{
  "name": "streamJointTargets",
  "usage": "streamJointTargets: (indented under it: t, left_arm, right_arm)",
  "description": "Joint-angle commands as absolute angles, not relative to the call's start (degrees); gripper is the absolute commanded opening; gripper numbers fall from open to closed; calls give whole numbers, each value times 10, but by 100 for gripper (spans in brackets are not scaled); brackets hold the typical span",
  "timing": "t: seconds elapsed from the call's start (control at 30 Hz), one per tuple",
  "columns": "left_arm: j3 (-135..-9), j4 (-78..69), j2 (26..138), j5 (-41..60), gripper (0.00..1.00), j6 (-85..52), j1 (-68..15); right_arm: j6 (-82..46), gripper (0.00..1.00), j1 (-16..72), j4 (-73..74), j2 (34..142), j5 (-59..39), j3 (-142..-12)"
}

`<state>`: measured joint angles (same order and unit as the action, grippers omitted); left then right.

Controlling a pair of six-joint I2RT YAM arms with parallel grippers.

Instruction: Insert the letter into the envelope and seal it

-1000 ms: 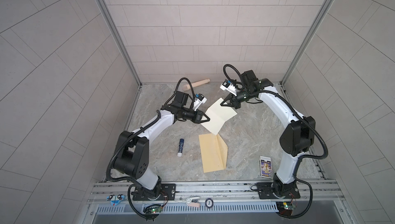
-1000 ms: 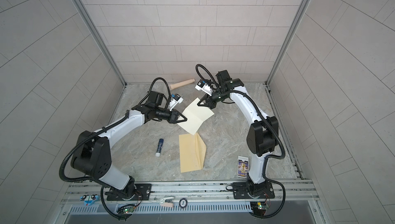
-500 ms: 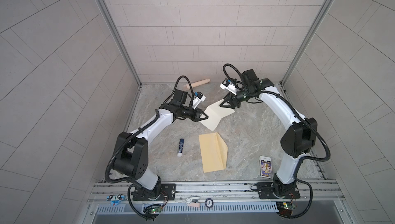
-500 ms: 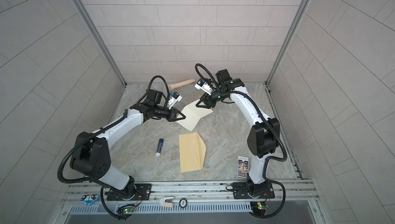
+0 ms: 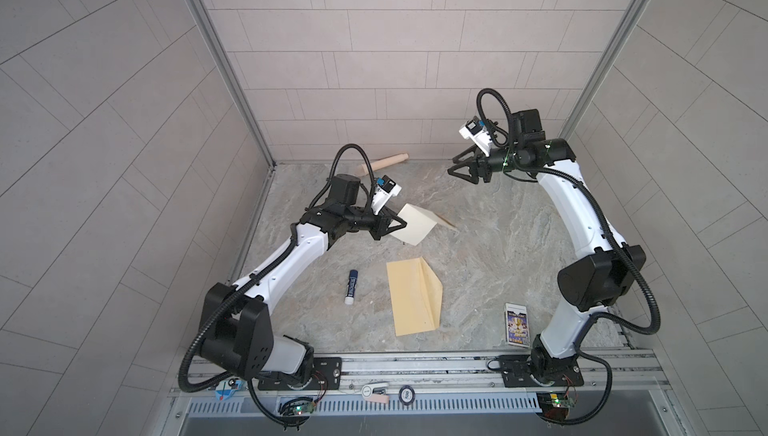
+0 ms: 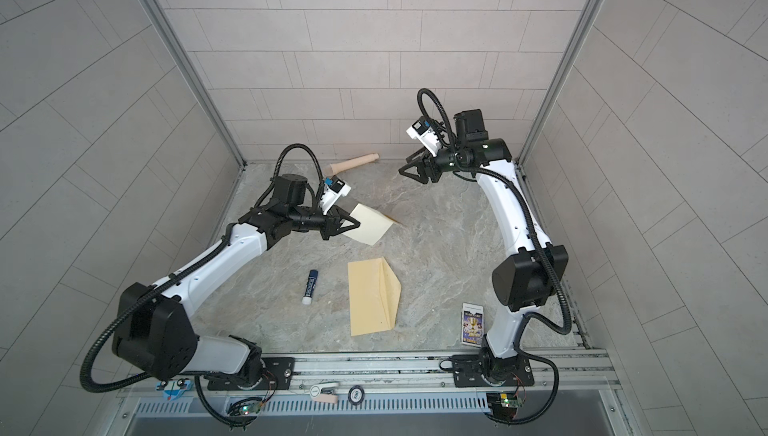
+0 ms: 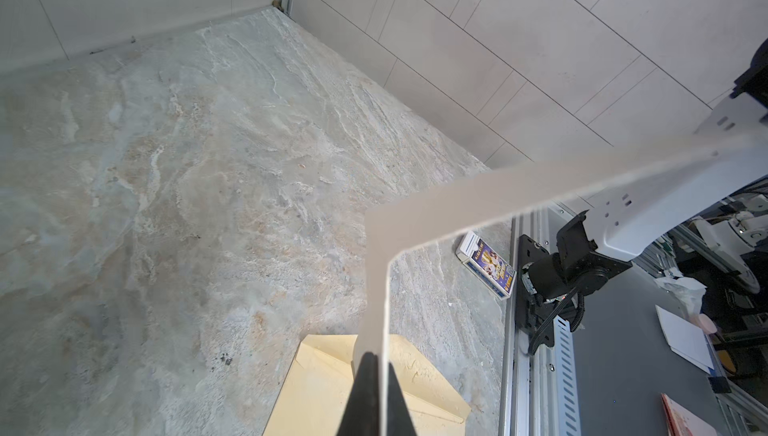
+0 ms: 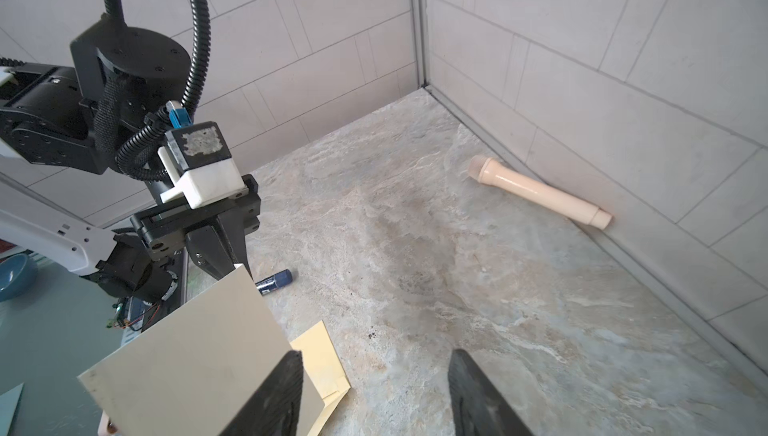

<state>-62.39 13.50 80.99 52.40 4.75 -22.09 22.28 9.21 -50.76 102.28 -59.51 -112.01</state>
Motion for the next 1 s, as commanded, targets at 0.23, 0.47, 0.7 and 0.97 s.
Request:
streamJointTargets:
  t: [0.23, 0.47, 0.7, 0.97]
  left_arm:
    - [-623, 55, 792, 561, 0, 15, -224]
    - [-614, 33, 776, 581, 0, -9, -225]
    - [-605, 29, 765, 580, 0, -11, -224]
    - [-569, 0, 735, 563, 21, -68, -216]
  right_arm:
    - [304, 71, 196, -552, 1001, -610, -994]
    - [333, 52, 208, -576, 1018, -661, -997]
    - [371, 19, 210, -631, 1033, -675, -1034]
    - [380, 0, 197, -645, 1030, -670, -1034]
